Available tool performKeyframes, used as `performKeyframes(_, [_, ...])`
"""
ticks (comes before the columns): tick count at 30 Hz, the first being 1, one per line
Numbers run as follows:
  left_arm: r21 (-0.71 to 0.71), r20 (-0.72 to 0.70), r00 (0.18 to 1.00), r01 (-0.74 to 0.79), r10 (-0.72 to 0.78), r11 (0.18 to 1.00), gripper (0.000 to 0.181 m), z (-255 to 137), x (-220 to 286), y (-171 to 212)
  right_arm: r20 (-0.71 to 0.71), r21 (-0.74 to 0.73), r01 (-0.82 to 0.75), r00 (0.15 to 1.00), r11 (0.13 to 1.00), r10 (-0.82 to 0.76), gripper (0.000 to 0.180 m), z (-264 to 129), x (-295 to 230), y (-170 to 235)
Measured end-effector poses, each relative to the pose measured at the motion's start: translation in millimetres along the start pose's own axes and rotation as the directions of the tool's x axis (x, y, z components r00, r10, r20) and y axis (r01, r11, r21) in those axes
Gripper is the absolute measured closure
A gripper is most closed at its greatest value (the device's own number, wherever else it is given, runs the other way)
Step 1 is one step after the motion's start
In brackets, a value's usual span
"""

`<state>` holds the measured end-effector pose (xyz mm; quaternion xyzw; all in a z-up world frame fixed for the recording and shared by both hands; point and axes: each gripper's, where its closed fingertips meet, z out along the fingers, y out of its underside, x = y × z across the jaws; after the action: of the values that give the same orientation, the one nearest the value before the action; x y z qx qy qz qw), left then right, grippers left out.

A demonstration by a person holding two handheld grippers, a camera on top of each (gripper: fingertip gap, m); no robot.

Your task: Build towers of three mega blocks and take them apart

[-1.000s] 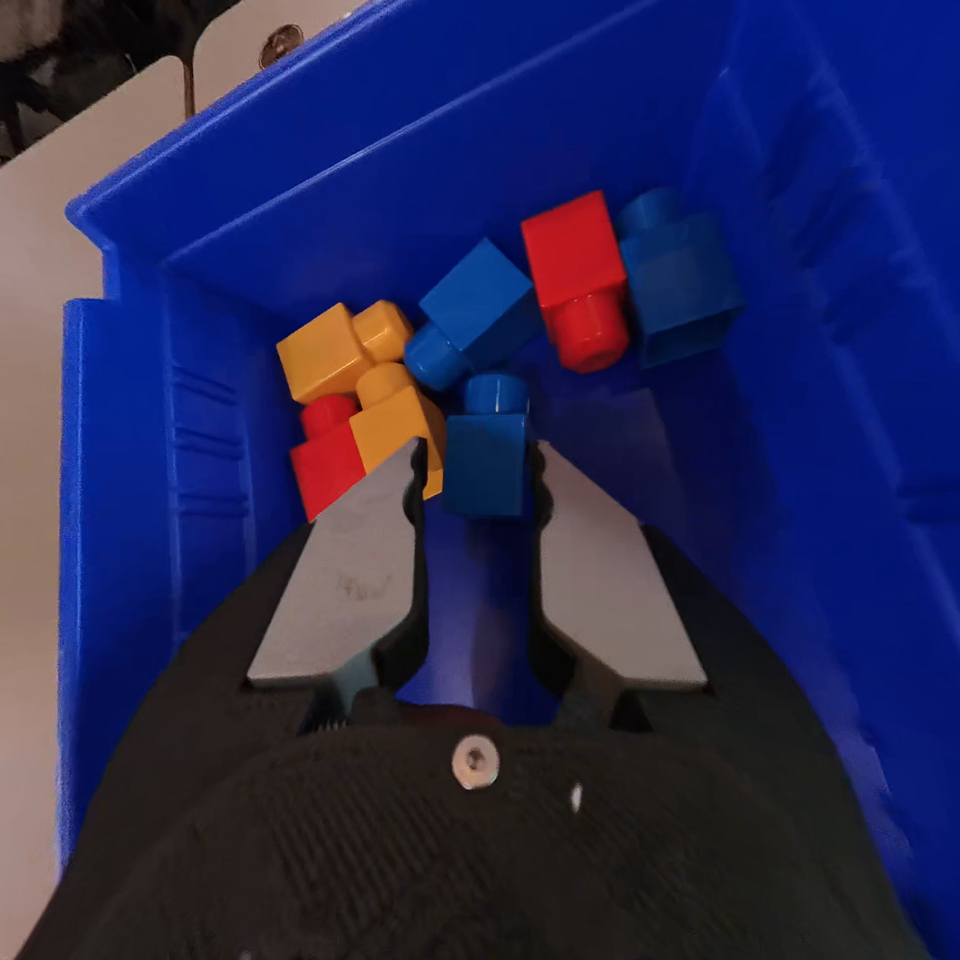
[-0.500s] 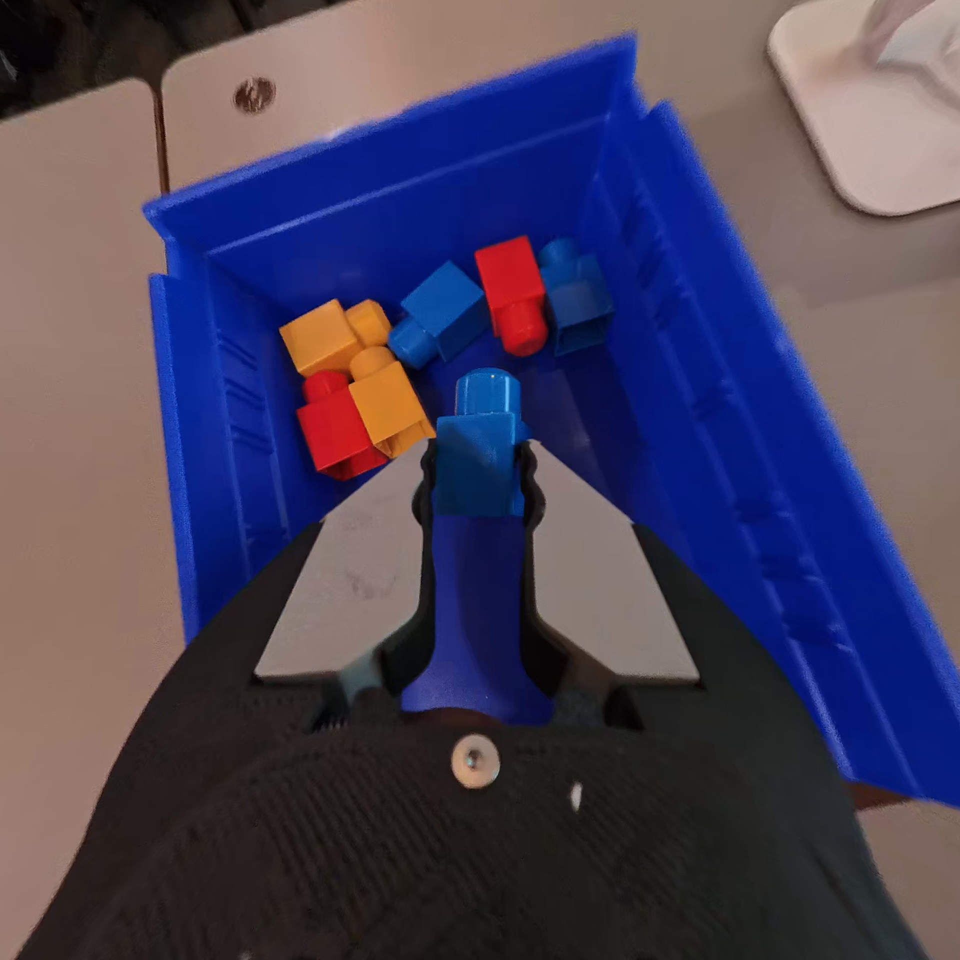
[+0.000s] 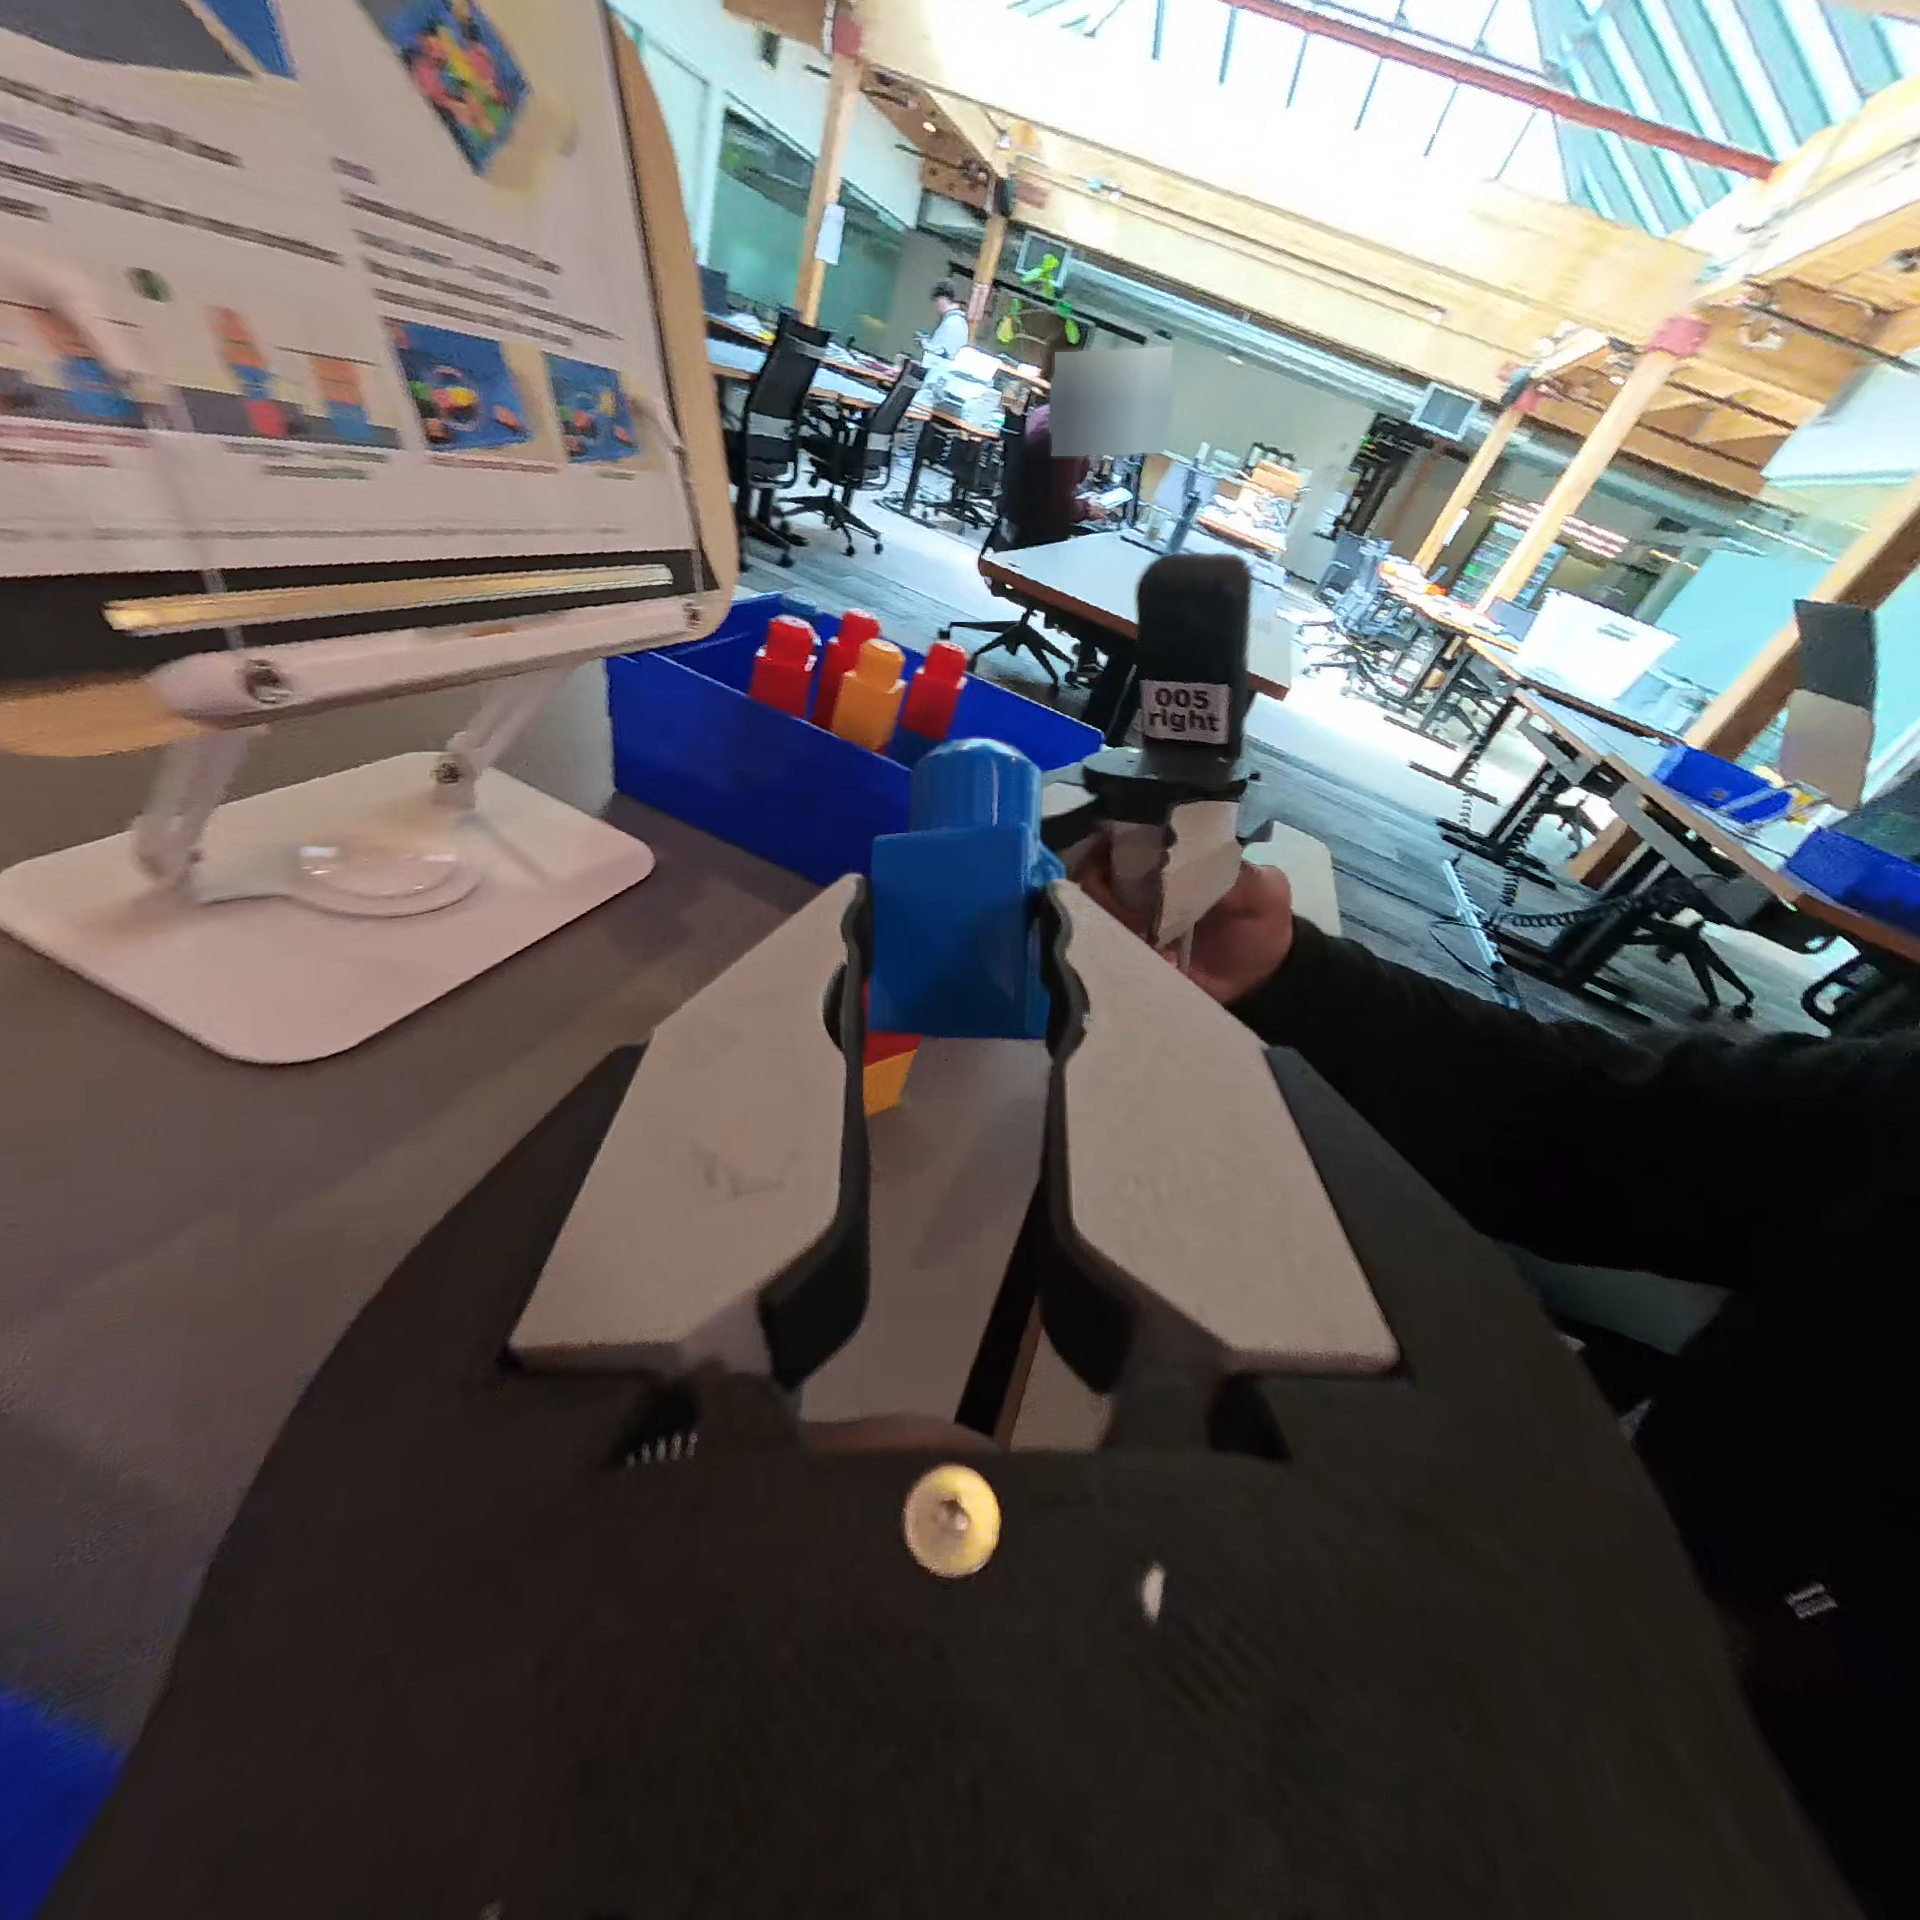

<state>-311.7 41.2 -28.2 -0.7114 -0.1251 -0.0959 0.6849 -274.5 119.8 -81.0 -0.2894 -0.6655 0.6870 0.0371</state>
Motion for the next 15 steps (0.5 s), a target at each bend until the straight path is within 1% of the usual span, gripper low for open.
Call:
performKeyframes(4, [0.004, -0.071, 0.996, -0.051, 0.051, 0.999, 0.151, 38, 20, 18, 0.067, 0.06, -0.09, 0.994, 0.994, 0.086, 0.111, -3, -4, -9])
performKeyframes(7, [0.034, -0.12, 0.992, -0.034, 0.038, 0.999, 0.151, 59, 26, 25, 0.101, 0.118, -0.144, 0.986, 0.982, 0.132, 0.106, -8, -3, -18])
performKeyframes(10, [0.081, -0.11, 0.994, -0.011, 0.02, 0.997, 0.15, 72, 20, 29, 0.076, 0.138, -0.136, 0.989, 0.981, 0.126, 0.107, -11, 2, -21])
performKeyframes(12, [0.114, -0.144, 0.989, 0.034, -0.018, 0.993, 0.15, 76, 22, 29, 0.035, 0.111, -0.131, 0.991, 0.985, 0.128, 0.108, -9, 9, -15])
performKeyframes(13, [0.106, -0.142, 0.989, 0.047, -0.032, 0.993, 0.15, 78, 22, 32, 0.025, 0.103, -0.132, 0.991, 0.986, 0.13, 0.108, -8, 12, -13])
performKeyframes(15, [0.1, -0.111, 0.994, 0.017, -0.006, 0.995, 0.15, 80, 20, 36, 0.041, 0.109, -0.136, 0.99, 0.985, 0.132, 0.111, -6, 11, -13])
